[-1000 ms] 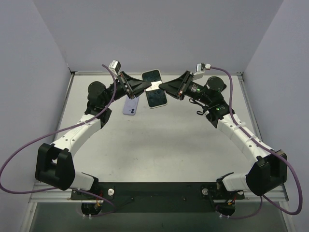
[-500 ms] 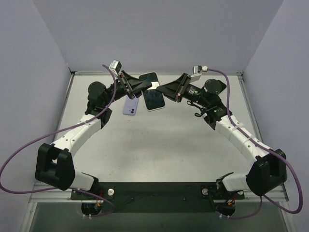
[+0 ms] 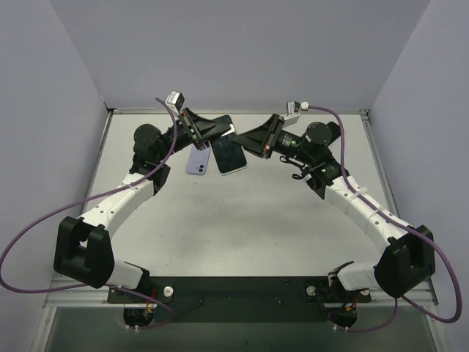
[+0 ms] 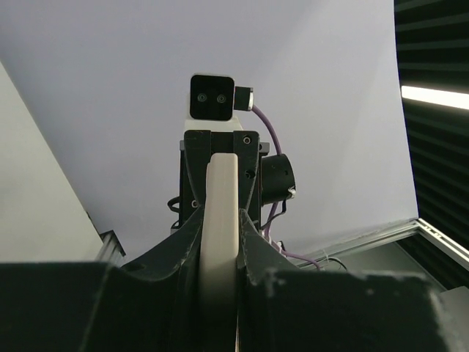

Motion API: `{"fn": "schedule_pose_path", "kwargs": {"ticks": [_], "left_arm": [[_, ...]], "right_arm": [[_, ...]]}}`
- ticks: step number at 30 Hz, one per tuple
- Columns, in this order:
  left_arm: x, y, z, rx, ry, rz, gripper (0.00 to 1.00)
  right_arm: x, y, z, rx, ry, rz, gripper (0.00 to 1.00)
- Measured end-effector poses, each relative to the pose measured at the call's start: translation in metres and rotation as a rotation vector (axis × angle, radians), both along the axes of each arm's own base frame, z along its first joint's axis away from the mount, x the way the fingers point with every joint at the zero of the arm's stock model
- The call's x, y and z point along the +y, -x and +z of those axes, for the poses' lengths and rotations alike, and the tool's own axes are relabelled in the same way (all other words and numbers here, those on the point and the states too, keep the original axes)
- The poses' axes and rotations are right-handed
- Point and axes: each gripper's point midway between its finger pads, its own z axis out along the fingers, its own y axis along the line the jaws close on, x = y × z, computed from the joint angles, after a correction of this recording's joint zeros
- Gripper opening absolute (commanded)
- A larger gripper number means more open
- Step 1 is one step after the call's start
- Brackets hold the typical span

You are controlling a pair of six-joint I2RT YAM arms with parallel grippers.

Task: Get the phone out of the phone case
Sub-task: Remove the phone case from the phone.

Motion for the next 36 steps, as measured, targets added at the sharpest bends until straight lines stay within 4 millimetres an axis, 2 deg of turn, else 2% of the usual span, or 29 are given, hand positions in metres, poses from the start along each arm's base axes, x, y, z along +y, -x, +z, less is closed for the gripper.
{"fn": "schedule_pose_path", "kwargs": {"ticks": [1,2,5,7,9,18,24,33,36], "left_arm": [[0.000,0.000,-0.001,0.001,-0.001,0.000,0.00],[0.000,0.000,-0.001,0.001,-0.001,-0.001,0.00],[0.000,-0.001,-0.002,0.009,-0.002,-0.001,0.00],[0.000,-0.001,-0.002,0.010,-0.001,0.000,0.00],[0.002,-0.003,-0.003,0.015,0.001,0.004,0.00],[0.010,-0.012,-0.010,0.041,0.004,0.035,0.00],[0.012,-0.014,-0.008,0.052,0.023,0.047,0.00],[0.013,-0.017,-0.009,0.071,0.038,0.061,0.00],[0.015,-0.020,-0.010,0.068,0.034,0.071,0.00]], "right_arm": [[0.000,0.000,-0.001,0.003,0.003,-0.001,0.16],[0.000,0.000,-0.002,0.003,0.005,-0.002,0.32],[0.000,-0.001,-0.006,0.010,0.020,-0.007,0.55],[-0.002,-0.002,-0.009,0.022,0.034,-0.016,0.61],[-0.006,0.000,-0.011,0.024,0.044,-0.029,0.61],[-0.031,0.032,-0.006,0.000,0.017,-0.060,0.59],[-0.025,0.039,-0.020,0.045,0.011,-0.036,0.53],[-0.014,0.031,-0.025,0.107,-0.110,0.001,0.25],[-0.012,0.030,-0.022,0.118,-0.160,0.016,0.09]]}}
